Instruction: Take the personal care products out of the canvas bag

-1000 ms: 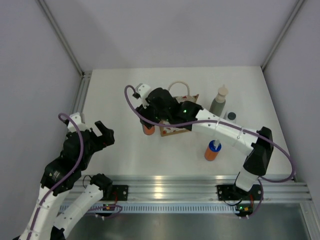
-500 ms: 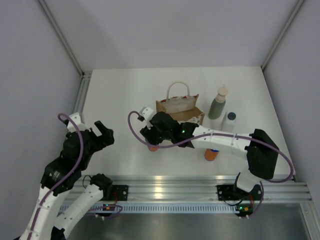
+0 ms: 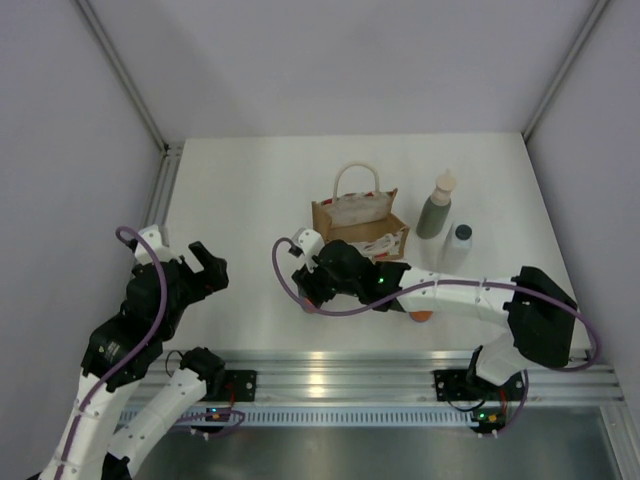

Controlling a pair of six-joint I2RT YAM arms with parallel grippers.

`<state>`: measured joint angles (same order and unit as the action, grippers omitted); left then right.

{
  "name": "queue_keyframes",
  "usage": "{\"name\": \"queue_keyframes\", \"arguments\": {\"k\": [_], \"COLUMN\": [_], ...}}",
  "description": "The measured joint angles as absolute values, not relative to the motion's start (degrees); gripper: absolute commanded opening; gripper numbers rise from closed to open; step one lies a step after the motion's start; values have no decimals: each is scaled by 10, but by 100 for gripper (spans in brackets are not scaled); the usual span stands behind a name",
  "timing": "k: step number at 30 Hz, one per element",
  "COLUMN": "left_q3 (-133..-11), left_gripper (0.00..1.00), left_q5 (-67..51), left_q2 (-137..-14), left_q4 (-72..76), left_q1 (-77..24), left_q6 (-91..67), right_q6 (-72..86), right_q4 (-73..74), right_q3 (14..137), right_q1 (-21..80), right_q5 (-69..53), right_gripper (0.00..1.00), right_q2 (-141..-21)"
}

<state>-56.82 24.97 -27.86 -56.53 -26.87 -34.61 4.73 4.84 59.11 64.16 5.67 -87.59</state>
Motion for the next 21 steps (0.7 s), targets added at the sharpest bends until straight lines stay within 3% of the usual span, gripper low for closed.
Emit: {"name": "queue_keyframes", "arguments": {"k": [9,10,11,14,16,21], "left_q3": [-568,-568,-568,-568,-568,-568], "left_gripper": [98,98,98,98,98,98], "left_q5": [250,250,250,250,250,250], "left_q2": [-279,-279,-279,-279,-279,-279], "left_q4": [-565,-565,-565,-565,-565,-565], "left_q1": [-268,-268,-268,-268,-268,-268], "left_q6": [-346,-346,-346,-346,-346,-346], "right_q6": [39,36,35,32,31,25], "right_q4": [14,9,6,-4,-6,-6], "right_q3": [550,547,546,539,536,532], "right_q1": [667,671,675,681,684,690], "right_q5": [55,57,59,65,70,79], "right_gripper": [1,7,25,46,48,69], "right_q2": [-873,-873,-872,-870,-867,-859]}}
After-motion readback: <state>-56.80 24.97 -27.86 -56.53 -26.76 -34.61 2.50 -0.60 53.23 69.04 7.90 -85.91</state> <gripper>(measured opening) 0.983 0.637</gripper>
